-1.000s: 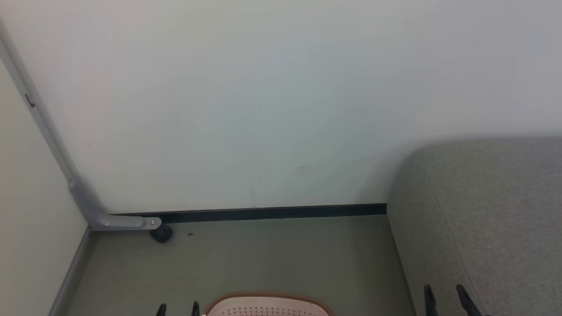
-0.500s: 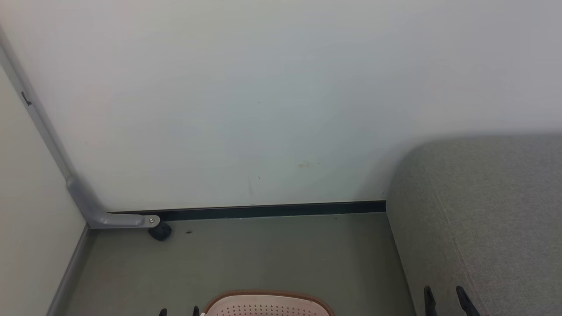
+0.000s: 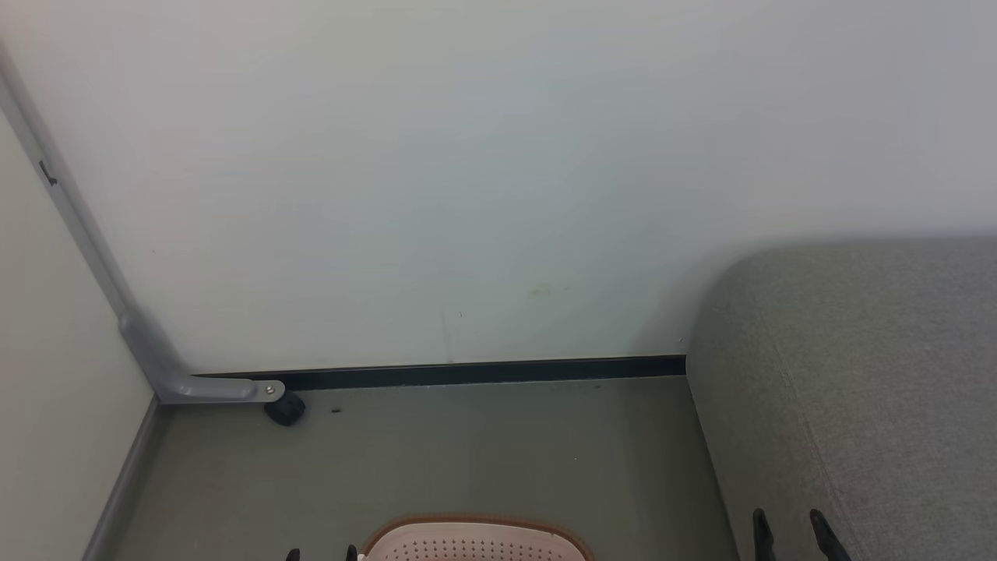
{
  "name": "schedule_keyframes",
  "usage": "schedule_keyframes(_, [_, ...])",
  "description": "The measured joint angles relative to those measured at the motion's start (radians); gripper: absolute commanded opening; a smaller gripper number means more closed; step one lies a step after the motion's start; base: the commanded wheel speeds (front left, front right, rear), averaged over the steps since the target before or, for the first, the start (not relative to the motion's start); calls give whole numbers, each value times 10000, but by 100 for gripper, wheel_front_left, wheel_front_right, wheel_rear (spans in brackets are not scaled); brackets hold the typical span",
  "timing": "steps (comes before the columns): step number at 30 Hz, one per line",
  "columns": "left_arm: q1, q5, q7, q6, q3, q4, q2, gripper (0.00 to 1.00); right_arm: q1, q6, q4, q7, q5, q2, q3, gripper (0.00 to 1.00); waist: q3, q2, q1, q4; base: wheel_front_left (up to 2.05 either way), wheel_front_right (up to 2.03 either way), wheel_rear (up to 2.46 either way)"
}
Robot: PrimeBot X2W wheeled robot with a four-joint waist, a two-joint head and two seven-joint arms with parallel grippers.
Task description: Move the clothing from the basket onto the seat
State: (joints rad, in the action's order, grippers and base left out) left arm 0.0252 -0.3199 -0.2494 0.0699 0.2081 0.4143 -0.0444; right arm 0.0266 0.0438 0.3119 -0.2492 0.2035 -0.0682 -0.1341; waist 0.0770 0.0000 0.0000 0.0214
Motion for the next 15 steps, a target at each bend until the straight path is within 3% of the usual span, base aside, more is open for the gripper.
schedule_keyframes(15, [-22, 17, 0, 2, -10, 52, 0, 100, -28, -17, 165, 0, 0, 38, 33, 100, -1, 0, 0, 27, 0, 0, 0])
